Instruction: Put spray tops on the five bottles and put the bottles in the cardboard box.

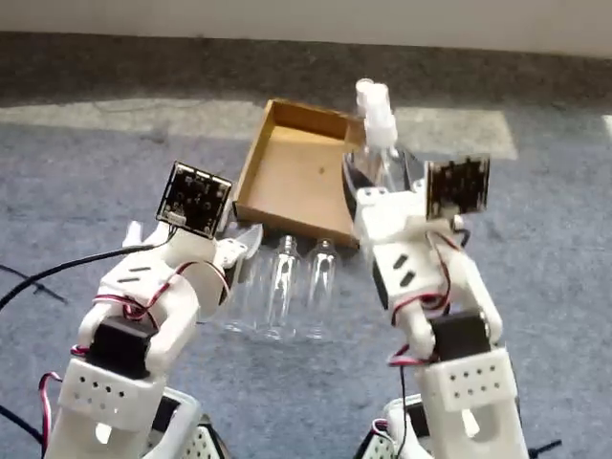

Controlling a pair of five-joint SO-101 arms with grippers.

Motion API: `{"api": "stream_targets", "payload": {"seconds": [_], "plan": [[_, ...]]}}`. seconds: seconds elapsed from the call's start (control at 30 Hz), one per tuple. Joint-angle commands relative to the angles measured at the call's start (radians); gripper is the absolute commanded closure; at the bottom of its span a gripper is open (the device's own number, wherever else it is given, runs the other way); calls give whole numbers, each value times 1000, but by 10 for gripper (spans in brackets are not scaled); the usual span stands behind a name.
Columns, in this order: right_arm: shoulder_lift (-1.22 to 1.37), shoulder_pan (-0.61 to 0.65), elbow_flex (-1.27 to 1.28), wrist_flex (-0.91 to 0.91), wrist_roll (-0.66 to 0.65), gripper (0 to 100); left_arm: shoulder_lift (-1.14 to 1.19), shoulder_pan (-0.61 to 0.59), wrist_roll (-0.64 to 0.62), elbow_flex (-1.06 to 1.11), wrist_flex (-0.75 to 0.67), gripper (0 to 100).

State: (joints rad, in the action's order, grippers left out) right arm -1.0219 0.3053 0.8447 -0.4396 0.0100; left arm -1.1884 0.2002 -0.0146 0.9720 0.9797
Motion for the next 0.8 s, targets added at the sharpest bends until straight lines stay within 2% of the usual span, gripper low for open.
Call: {"api": "stream_targets", "payload": {"seconds": [0.0,0.07,0.2,0.3,0.43,0.6,0.77], "plan": [[113,-5,-130,71,5,995,-36,16,8,99,-106,825],[127,25,-125,73,5,995,-61,64,11,131,-118,818],[107,81,-68,71,11,995,-97,200,49,147,-124,723],[61,116,24,71,12,995,-101,265,43,139,-172,735],[-70,119,117,54,89,992,-51,278,41,134,-255,742],[-262,125,166,-71,155,992,22,285,34,131,-296,741],[-354,125,211,-91,158,993,36,285,9,111,-304,741]]}}
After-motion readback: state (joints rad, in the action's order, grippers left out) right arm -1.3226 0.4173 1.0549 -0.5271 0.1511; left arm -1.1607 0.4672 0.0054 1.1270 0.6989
